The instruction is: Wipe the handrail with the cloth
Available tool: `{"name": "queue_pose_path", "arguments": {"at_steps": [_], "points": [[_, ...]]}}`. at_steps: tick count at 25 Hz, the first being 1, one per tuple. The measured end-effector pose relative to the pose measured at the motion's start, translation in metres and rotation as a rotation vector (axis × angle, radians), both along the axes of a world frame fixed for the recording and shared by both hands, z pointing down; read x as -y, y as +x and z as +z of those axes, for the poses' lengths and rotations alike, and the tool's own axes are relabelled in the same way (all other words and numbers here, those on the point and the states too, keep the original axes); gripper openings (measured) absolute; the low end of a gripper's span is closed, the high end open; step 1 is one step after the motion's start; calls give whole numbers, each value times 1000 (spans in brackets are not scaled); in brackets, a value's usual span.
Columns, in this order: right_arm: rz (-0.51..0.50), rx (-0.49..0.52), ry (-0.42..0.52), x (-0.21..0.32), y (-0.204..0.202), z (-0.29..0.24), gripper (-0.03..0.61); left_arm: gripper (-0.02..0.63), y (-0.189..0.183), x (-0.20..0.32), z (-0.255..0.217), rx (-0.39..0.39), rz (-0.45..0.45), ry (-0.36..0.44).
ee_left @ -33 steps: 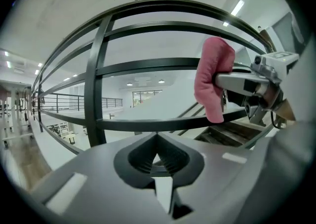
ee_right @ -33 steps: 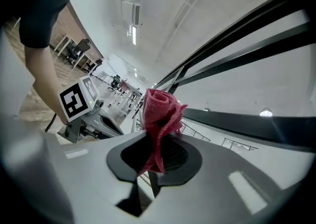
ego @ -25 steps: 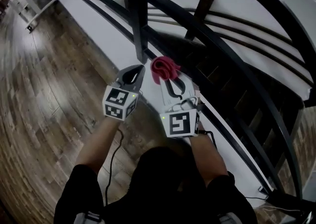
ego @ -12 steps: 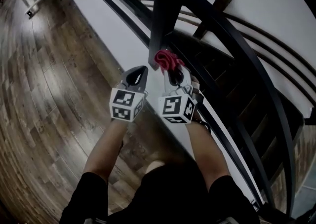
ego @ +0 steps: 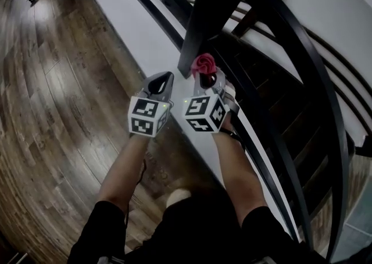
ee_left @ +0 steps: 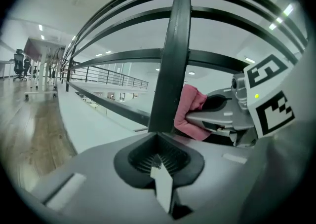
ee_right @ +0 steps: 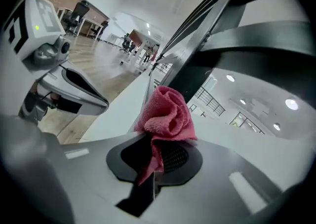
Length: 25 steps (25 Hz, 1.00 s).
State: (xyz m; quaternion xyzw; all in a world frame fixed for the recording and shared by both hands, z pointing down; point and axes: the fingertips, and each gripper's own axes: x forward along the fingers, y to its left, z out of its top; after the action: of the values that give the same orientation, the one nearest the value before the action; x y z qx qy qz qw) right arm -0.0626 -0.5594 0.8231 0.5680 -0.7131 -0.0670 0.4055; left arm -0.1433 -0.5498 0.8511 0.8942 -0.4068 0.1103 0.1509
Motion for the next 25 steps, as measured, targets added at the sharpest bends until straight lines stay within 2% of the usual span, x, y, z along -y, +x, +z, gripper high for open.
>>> {"name": "queue_pose_path", "arguments": {"at_steps": [5, 12, 25], "points": [[-12, -13, -18, -5, -5, 3, 40, -2, 1, -7, 9, -18, 1, -32], [-12, 2, -57, -28, 9, 4, 41, -2, 13, -21, 2, -27, 25, -14], [84, 61, -90, -76, 48, 5, 41, -2, 60, -57, -4, -9, 127, -10]]}}
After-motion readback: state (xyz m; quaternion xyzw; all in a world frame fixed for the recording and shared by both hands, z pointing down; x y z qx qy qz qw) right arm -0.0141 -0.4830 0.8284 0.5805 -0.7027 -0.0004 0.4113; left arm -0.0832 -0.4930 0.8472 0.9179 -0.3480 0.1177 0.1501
